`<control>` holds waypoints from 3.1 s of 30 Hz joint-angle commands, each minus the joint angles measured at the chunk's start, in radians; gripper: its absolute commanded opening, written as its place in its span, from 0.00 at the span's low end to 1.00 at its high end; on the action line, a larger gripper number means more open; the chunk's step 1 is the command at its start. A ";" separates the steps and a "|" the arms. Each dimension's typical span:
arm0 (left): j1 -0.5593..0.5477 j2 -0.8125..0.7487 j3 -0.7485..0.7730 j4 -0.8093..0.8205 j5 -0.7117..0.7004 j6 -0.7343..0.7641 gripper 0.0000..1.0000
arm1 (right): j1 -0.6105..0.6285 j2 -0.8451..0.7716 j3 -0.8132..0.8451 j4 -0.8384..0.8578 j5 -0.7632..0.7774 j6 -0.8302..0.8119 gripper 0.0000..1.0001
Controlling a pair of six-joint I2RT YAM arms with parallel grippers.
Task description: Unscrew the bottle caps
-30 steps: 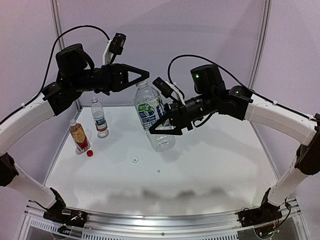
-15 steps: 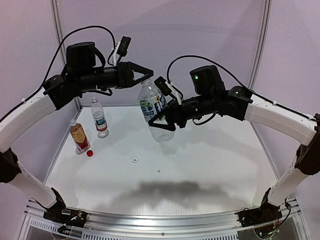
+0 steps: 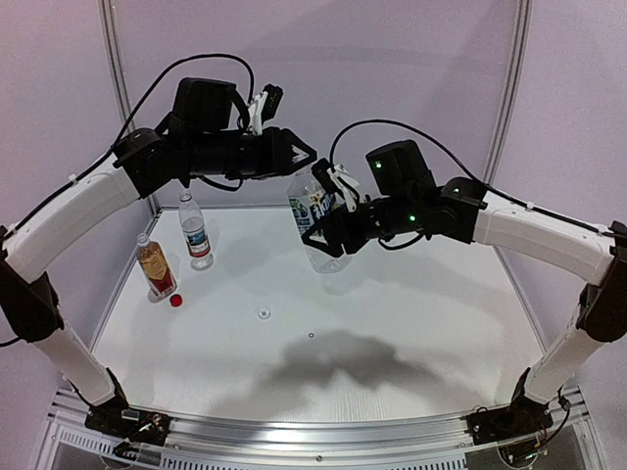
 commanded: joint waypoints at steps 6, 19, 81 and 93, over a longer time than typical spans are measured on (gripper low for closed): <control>-0.010 -0.141 -0.074 0.095 0.127 0.103 0.70 | -0.016 -0.024 -0.041 0.010 0.086 0.021 0.62; 0.216 -0.324 -0.299 0.337 0.596 0.106 0.76 | -0.016 -0.079 -0.031 0.038 -0.106 -0.022 0.63; 0.065 -0.099 -0.193 0.205 0.404 0.070 0.00 | -0.020 -0.042 0.020 0.085 -0.176 -0.041 0.62; -0.035 0.022 0.092 -0.134 -0.129 -0.165 0.00 | -0.019 -0.036 0.081 -0.040 0.108 -0.240 0.61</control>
